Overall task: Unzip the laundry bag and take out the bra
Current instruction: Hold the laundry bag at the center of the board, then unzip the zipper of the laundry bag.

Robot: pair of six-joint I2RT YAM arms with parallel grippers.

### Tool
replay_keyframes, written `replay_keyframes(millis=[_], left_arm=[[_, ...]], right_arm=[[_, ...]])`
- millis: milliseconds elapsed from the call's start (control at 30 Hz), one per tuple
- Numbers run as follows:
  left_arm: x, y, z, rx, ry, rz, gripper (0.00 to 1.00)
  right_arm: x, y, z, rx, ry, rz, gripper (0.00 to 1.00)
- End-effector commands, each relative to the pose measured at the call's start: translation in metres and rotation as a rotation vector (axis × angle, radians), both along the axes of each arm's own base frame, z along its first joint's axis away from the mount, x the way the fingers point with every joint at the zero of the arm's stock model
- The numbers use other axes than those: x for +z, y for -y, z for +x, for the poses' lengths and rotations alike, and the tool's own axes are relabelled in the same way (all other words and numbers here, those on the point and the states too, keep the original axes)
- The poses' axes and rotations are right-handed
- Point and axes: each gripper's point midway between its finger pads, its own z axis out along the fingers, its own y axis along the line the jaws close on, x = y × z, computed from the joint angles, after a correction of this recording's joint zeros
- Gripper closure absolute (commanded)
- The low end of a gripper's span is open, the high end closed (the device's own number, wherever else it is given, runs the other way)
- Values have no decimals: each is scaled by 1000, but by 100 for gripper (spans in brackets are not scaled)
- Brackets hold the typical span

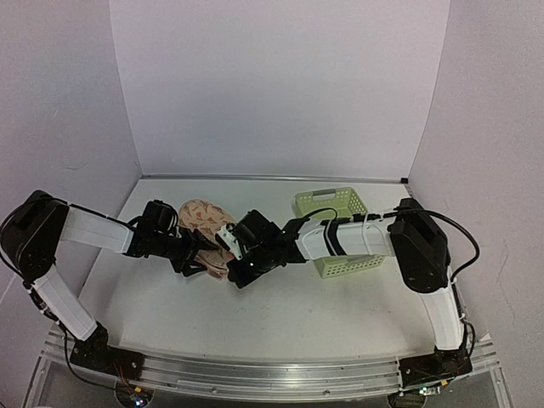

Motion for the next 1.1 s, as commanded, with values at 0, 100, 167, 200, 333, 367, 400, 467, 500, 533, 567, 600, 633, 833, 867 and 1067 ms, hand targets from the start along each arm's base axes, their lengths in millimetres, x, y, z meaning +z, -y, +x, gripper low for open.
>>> replay_keyframes(millis=[0, 100, 167, 200, 333, 367, 400, 467, 500, 533, 567, 600, 633, 833, 867, 1067], left_arm=[[24, 13, 26, 3, 95, -47, 36], [20, 14, 25, -3, 91, -45, 50], [18, 14, 25, -7, 88, -42, 57], [15, 14, 23, -10, 82, -42, 59], [15, 15, 22, -20, 86, -46, 72], [14, 14, 22, -20, 87, -44, 76], [15, 15, 22, -23, 89, -46, 81], [15, 15, 21, -29, 90, -47, 99], [16, 15, 22, -32, 95, -48, 100], [18, 16, 22, -36, 104, -49, 100], [20, 16, 22, -42, 112, -50, 100], [22, 17, 21, -47, 117, -54, 100], [24, 17, 21, -53, 125, -57, 100], [25, 20, 8, -124, 139, -74, 100], [25, 20, 6, -139, 142, -77, 100], [24, 18, -5, -226, 156, -59, 100]], right_arm=[[49, -10, 1, 9, 56, 109, 100], [52, -9, 0, 11, 59, 116, 100], [55, -10, -1, 16, 58, 123, 100], [56, -10, -2, 18, 57, 127, 100], [63, -11, -2, 23, 61, 143, 100], [64, -11, -3, 25, 62, 147, 100], [66, -12, -4, 26, 63, 152, 100], [66, -12, -3, 25, 62, 153, 100], [66, -12, -4, 26, 62, 153, 100], [65, -11, -4, 24, 61, 150, 100], [65, -9, -4, 23, 62, 147, 100], [64, -8, -4, 21, 65, 143, 100], [62, -6, -4, 19, 66, 136, 100], [54, 9, -5, 8, 88, 95, 100], [53, 13, -6, 5, 95, 87, 100], [40, 37, -12, 8, 113, 27, 100]])
